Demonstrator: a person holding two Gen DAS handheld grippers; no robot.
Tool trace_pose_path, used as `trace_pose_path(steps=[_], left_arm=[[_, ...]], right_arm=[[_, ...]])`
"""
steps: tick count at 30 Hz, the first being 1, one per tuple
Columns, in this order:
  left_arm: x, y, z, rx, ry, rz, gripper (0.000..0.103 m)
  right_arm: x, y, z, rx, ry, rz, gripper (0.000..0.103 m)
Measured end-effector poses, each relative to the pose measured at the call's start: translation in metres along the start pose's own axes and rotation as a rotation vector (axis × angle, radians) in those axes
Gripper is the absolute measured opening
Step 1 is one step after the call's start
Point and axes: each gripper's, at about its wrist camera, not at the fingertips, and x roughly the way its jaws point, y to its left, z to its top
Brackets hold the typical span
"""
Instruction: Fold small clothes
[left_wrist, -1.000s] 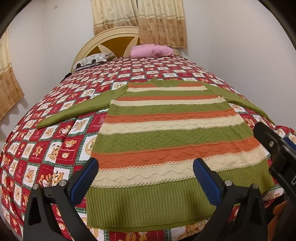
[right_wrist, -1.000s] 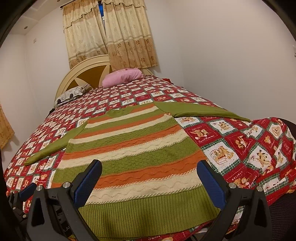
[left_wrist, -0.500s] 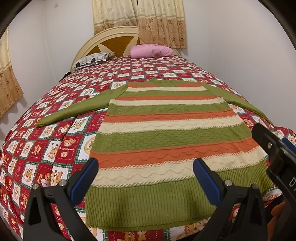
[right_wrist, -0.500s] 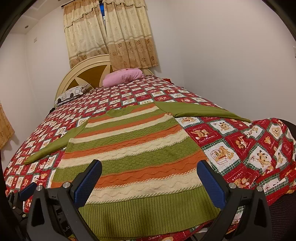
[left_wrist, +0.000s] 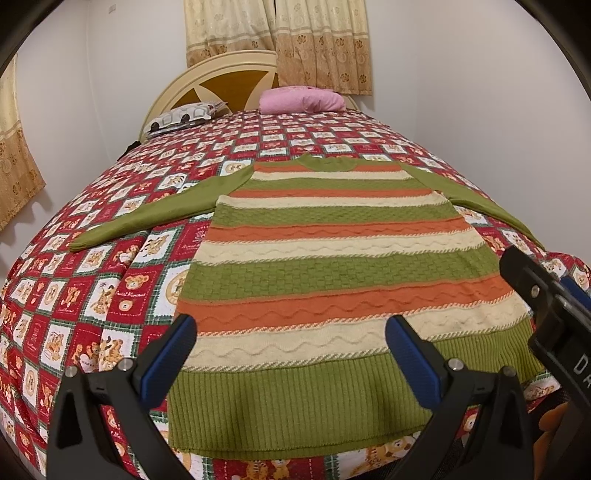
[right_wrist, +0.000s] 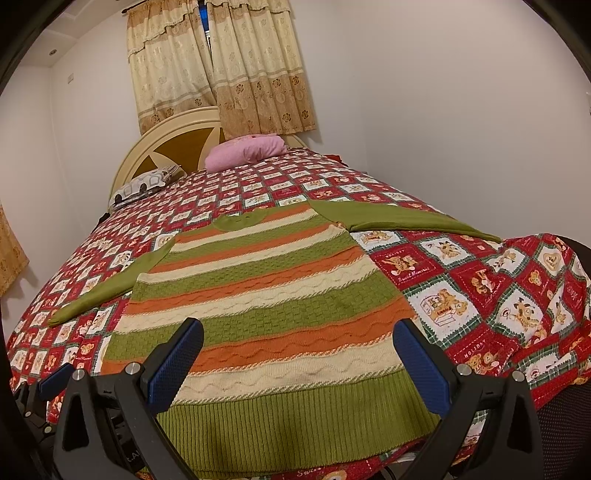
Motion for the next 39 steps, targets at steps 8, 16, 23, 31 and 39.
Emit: trace_pose_path(steps=[8,16,23,31,39], left_arm=[[0.0002,-0.0014,-0.0008,-0.001,0.004,-0.003,0.103],[0.0008,-0.0025,-0.001,-0.006,0.01,-0.008,0.103],[0.001,-0.0027,-0.0004,-0.013,0.017,-0.015,0.103],[0.0015,0.0002,-0.0002,-0.013,0.019,-0.016,0.103],[0.0016,0.0008,-0.0009,-0.014,0.02,-0.018,0.103]], right_arm=[[0.0009,0.0009,-0.0013,-0.002,0.0,0.0,0.102],[0.0013,0.0019,-0.0022,-0.002,0.003,0.001,0.102],[0.002,0.0025,-0.0031,-0.004,0.007,0.0,0.102],[0.0033,0.0017,-0.0037,-0.004,0.01,0.0,0.102],[0.0048,0.0009,-0.0049,-0.004,0.018,0.001,0.102]])
